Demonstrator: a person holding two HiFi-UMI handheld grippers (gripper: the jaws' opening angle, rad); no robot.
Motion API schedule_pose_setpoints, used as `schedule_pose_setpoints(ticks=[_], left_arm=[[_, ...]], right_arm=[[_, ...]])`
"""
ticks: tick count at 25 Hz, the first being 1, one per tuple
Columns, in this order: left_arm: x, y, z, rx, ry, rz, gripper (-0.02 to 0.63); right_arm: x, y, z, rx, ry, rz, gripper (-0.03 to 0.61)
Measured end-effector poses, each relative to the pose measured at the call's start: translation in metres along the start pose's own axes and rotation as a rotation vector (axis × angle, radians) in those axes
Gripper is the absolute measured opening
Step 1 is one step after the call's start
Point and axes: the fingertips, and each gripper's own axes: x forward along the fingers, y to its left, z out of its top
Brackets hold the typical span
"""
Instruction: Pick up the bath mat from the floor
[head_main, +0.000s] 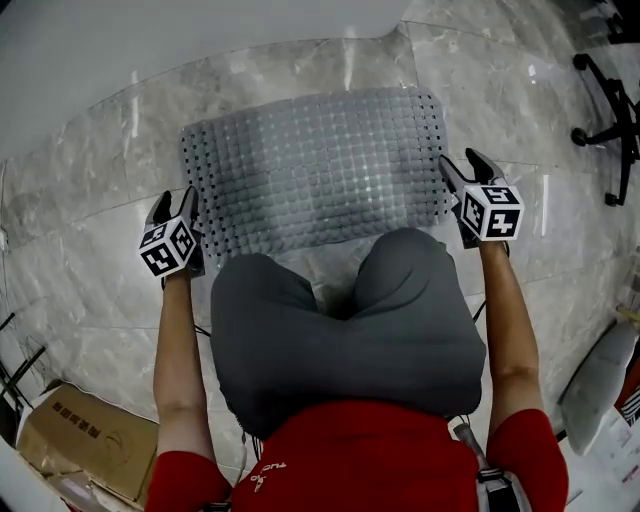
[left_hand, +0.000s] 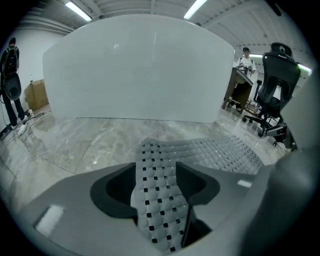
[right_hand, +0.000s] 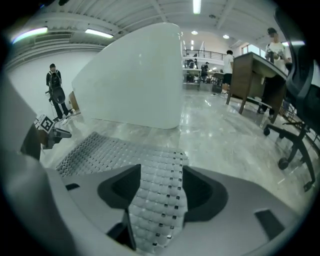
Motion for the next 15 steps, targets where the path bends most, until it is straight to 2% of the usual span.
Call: schedule_pose_setpoints(ticks=[6, 10, 15], left_arm=[[0.03, 0.007, -0.028, -0.026, 0.098, 0.015, 0.252], [0.04, 0.006, -0.04, -0.004, 0.149, 0.013, 0.273], [0.052, 0.008, -0.051, -0.012, 0.208, 0.006, 0.31]], right_arm=[[0.042, -0.017, -0.043, 0.05, 0.126, 0.007, 0.256], [0.061, -0.029, -0.069, 0.066, 0.199, 0.0, 0.265], [0.079, -0.038, -0.09, 0.129, 0.243, 0.019, 0.279]])
